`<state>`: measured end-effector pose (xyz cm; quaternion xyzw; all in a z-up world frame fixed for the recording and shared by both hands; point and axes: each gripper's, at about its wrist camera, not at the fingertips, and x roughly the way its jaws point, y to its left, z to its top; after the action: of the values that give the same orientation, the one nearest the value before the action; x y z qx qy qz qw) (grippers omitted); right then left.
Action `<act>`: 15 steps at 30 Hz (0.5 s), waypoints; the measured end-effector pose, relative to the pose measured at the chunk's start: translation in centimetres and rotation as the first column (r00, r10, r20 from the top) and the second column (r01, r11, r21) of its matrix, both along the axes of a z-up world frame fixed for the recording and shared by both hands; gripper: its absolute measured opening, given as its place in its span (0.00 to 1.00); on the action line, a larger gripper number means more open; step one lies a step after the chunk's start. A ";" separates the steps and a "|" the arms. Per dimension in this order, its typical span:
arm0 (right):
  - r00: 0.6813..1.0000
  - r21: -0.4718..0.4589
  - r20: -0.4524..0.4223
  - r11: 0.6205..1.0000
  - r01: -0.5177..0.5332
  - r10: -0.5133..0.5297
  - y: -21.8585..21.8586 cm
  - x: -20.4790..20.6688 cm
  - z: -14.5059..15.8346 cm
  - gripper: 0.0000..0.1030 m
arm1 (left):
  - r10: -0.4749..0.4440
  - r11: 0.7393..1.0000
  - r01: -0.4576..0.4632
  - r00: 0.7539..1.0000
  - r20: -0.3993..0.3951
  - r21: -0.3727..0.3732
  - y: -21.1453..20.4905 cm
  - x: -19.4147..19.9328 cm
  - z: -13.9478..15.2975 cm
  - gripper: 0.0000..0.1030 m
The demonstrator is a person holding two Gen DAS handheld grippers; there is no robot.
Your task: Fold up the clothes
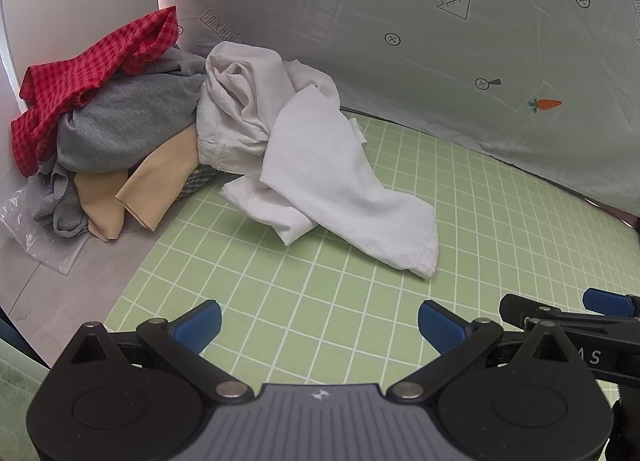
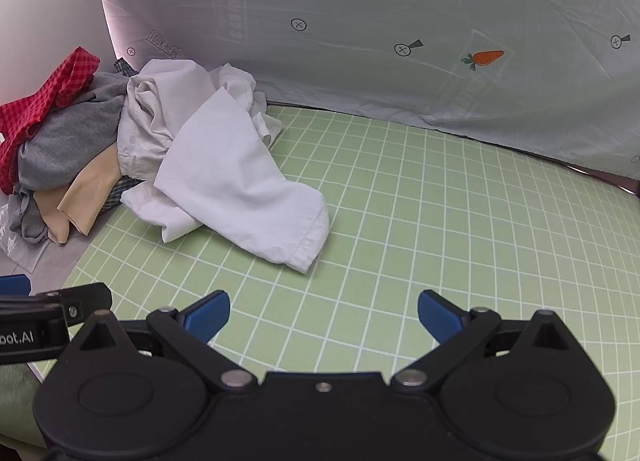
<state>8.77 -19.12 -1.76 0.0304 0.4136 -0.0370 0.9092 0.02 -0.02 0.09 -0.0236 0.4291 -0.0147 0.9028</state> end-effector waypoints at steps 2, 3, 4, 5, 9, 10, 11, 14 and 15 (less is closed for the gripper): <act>1.000 0.000 0.001 1.000 0.000 0.000 0.0 0.0 0.1 0.98 | 0.000 1.000 0.000 1.000 0.000 0.003 0.0 0.0 0.1 1.00; 1.000 0.000 0.002 1.000 0.000 0.000 0.0 0.0 0.1 0.98 | 0.000 1.000 0.000 1.000 0.001 0.004 0.0 0.0 0.1 1.00; 1.000 0.000 0.002 1.000 0.000 0.000 0.0 0.0 0.1 0.98 | 0.000 1.000 0.000 1.000 0.001 0.006 0.0 0.0 0.1 1.00; 1.000 0.000 0.003 1.000 0.000 0.000 0.0 0.0 0.1 0.98 | 0.000 1.000 0.000 1.000 0.001 0.007 0.0 0.0 0.2 1.00; 1.000 0.001 0.004 1.000 0.000 0.000 -0.1 -0.1 0.2 0.98 | -0.002 1.000 0.002 1.000 0.001 0.004 0.0 0.1 0.4 1.00; 1.000 0.001 0.004 1.000 -0.001 0.001 -0.1 -0.1 0.2 0.98 | -0.002 1.000 0.002 1.000 -0.001 0.003 0.0 0.1 0.4 1.00; 1.000 0.001 0.004 1.000 0.000 0.000 -0.2 -0.1 0.2 0.98 | -0.002 1.000 0.002 1.000 -0.002 0.002 0.0 0.1 0.4 1.00; 1.000 0.001 0.002 1.000 0.000 0.000 -0.1 -0.1 0.2 0.98 | -0.002 1.000 0.002 1.000 -0.002 0.001 0.2 0.0 0.2 1.00; 1.000 0.001 0.001 1.000 0.000 0.000 -0.1 -0.1 0.2 0.98 | -0.002 1.000 0.002 1.000 -0.003 0.001 0.1 0.0 0.2 1.00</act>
<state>8.66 -19.25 -1.59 0.0308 0.4132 -0.0367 0.9094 0.06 0.13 0.31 -0.0225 0.4304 -0.0154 0.9022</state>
